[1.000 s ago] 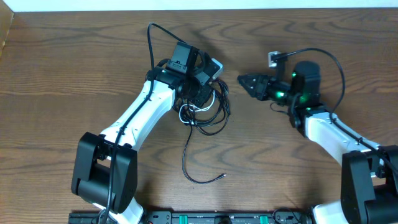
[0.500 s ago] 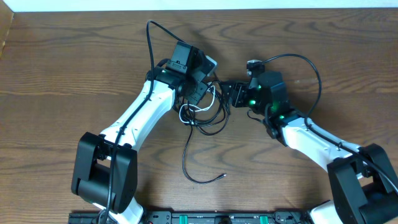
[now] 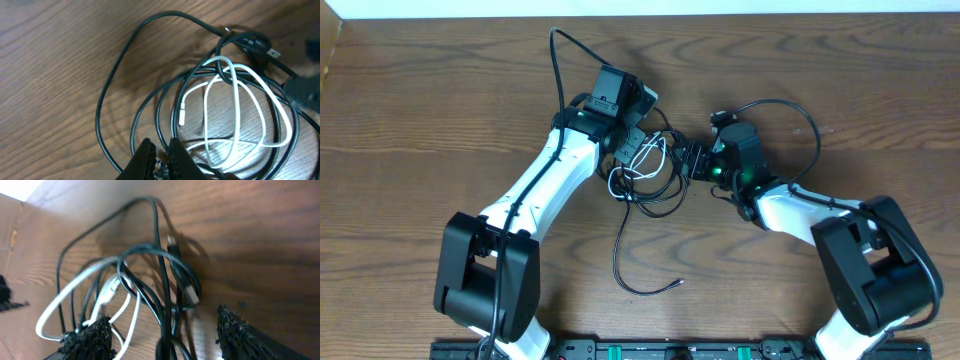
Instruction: Untangle cables
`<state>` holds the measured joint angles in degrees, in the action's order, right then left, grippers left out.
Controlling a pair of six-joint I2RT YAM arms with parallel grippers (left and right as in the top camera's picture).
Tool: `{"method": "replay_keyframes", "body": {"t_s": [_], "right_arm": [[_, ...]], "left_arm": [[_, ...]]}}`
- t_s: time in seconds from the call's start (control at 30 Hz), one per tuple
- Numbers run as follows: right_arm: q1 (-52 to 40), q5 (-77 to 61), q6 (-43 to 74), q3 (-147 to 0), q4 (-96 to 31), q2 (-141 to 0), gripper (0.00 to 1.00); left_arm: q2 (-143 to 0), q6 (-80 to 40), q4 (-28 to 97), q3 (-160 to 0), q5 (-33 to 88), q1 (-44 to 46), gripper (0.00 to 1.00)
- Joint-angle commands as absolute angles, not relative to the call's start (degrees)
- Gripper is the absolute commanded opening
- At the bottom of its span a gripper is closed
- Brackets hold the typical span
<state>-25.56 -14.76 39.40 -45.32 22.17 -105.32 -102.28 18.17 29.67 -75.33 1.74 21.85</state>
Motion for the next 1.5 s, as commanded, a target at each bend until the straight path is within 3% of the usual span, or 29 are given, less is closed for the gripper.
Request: {"method": "replay_keyframes", "body": {"t_s": [0.0,0.17,0.2,0.3,0.37,0.77,0.87,1.03,1.2,1.47], "right_arm": [[-27.62,-14.79,37.39,-45.87,22.26,-106.63,0.66],[-30.30,-9.10,37.43,-45.87,22.76,-109.03,0.66],[-30.70,-8.25,37.43,-45.87,22.98,-109.60,0.62],[-31.18,-7.38,37.47,-45.87,24.49,-111.09,0.20],[-31.18,-7.16,38.02,-45.91,25.06,-112.05,0.01],[-25.74,-21.32,38.33,-45.91,20.21,-105.75,0.01],[-23.09,-24.77,36.18,-45.91,17.23,-101.82,0.01],[-19.49,-24.99,34.57,-45.89,12.05,-94.26,0.01],[-16.03,-25.04,34.63,-45.89,7.68,-87.50,0.01],[-14.55,-23.05,36.77,-45.89,6.48,-82.04,0.01]], "left_arm": [[-102.76,17.87,29.02,-75.22,0.80,21.58,0.11],[-102.76,17.87,28.16,-75.22,0.80,21.58,0.11],[-102.76,17.87,28.14,-75.22,0.80,21.58,0.11],[-102.76,17.87,28.16,-75.22,0.80,21.58,0.11],[-102.76,17.87,28.14,-75.22,0.82,21.58,0.11],[-102.76,17.87,27.90,-75.22,0.82,21.61,0.13],[-102.76,17.87,27.99,-75.24,0.89,21.61,0.22],[-102.76,16.38,28.16,-75.22,1.48,21.61,0.27],[-102.76,16.38,28.21,-75.22,11.92,21.61,0.41],[-102.76,16.47,30.61,-75.22,32.71,21.61,0.42]]}}
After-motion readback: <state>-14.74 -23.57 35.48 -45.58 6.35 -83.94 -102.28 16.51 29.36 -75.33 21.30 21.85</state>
